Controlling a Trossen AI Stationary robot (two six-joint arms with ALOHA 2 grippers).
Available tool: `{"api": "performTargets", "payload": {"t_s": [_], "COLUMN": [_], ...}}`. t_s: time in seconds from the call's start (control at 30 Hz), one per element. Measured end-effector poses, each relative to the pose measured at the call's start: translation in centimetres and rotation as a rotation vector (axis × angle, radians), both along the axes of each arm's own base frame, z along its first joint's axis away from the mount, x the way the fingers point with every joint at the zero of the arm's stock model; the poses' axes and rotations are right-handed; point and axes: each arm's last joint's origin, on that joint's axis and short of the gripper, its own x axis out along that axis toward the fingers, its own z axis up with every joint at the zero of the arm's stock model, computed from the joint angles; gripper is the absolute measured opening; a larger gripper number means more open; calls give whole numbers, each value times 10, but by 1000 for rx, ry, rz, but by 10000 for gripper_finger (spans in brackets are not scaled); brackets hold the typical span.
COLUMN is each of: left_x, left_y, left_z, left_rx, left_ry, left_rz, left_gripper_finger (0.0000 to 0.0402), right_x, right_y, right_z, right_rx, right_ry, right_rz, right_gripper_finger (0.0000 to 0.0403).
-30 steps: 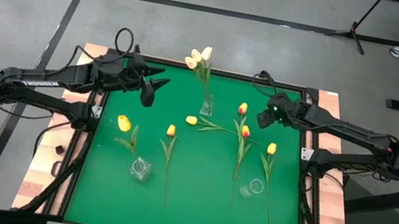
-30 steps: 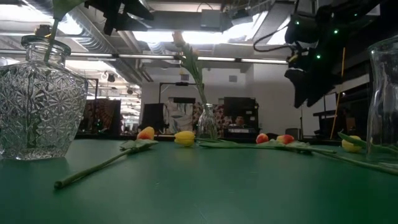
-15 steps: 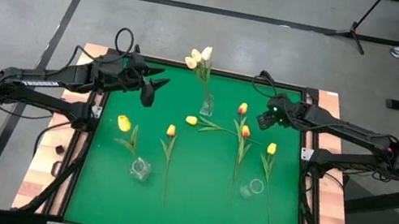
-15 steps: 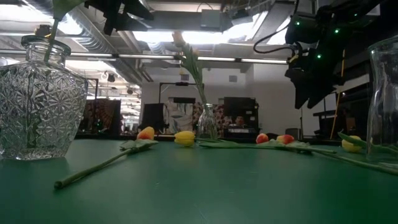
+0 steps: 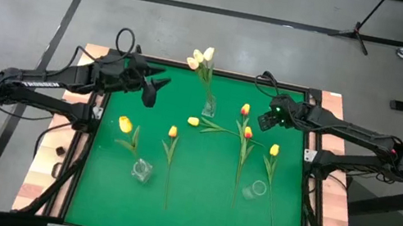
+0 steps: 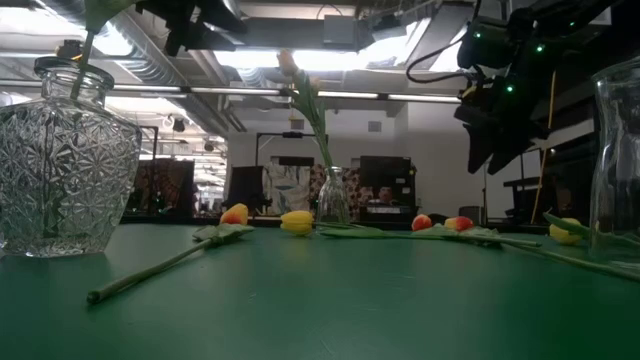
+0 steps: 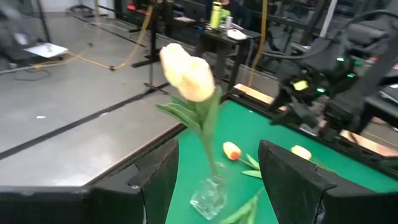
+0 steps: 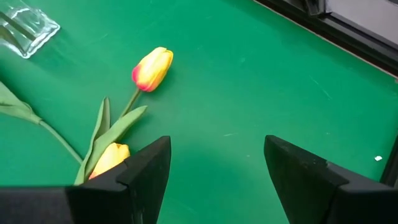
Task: Sort flowers into vase by color
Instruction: Put the left yellow tulip into the bottom left transparent vase
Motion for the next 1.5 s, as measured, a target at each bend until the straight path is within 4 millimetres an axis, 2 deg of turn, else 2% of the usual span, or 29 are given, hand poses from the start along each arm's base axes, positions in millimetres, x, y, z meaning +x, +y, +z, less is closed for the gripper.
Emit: {"api": "performTargets", "payload": {"t_s": [0.5,0.63,0.93,1.5], "left_x": [1,1,-3,-5], "left_y": [1,2,8,12], "left_z": [8,8,8,8], "left_rx": [69,98,129,113], "left_ry": [-49,-30,-5,-18], "left_rz": [32,33,167,196], "left_gripper_finger": [217,217,217,217], "right_x": [10,11,15,16], "right_y": [-5,-5,-5,-6], "right_z": [7,8,10,11], "right_rx": [-41,-42,-56,-60], "right_ry": [-154,-169,-185,-207], "right_rz": [-45,-39,48,30], "right_gripper_finger": [257,257,257,257]}}
